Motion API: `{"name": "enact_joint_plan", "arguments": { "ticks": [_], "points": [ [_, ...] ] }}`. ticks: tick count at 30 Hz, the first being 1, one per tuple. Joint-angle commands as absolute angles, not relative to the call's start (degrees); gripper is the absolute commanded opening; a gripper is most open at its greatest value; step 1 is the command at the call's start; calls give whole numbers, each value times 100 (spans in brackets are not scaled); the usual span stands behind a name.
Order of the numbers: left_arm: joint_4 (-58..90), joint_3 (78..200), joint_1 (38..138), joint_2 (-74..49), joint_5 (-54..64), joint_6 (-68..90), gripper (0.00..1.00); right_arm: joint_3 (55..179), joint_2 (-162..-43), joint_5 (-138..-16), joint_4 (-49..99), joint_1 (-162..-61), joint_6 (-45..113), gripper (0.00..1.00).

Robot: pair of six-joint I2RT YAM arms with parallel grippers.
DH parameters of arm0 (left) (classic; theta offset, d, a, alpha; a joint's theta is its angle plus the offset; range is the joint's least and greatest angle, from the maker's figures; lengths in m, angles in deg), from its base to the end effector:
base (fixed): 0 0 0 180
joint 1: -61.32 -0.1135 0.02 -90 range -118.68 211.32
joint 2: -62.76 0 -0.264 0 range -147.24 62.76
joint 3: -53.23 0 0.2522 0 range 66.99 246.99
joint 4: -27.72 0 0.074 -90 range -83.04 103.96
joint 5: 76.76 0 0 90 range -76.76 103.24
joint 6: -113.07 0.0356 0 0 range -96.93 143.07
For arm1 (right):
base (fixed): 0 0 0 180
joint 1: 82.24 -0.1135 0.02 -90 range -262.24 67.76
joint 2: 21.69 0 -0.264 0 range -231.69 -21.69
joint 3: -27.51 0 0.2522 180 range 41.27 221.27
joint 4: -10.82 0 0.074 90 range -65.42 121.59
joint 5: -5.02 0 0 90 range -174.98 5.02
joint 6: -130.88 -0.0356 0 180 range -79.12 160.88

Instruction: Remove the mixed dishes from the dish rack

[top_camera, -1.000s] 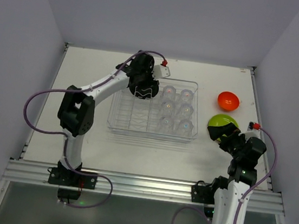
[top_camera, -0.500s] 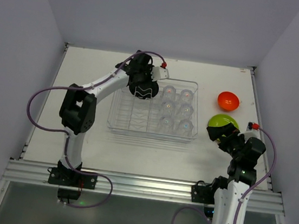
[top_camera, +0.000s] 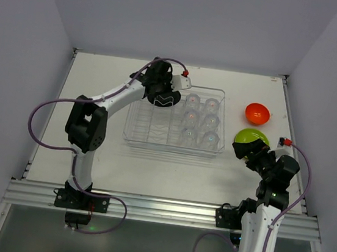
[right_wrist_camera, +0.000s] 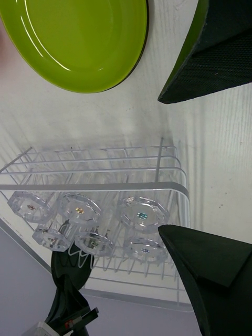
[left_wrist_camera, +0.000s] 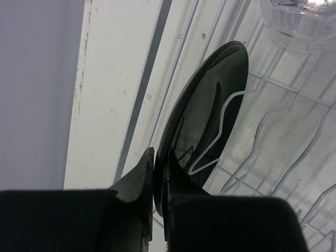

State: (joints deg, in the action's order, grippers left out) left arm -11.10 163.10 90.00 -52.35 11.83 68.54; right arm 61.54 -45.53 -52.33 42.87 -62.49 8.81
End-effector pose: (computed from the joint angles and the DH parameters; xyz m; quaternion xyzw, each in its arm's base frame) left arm 0.4048 -0.2225 0.2533 0.5588 0.7316 0.0458 0.3877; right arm 0.1225 -0.0236 0.2261 0.2057 0.7839 0.2892 0.5095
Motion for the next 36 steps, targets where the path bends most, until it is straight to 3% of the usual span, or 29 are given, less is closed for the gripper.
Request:
{"name": "enact_joint_plan", "arguments": {
  "ticks": [1,22,36],
  "points": [
    [-582,16182,8935,-5308,1781,6534,0,6149,-4472,-5096,4067,-6273,950,99],
    [-301,16095,8751,-4860,1395,6631,0,6184,-4455,-5122,4137,-6282,924,99],
    [411,15409,8821,-3753,1799,6719,0,6149,-4490,-5140,4076,-6282,898,99]
  ]
}}
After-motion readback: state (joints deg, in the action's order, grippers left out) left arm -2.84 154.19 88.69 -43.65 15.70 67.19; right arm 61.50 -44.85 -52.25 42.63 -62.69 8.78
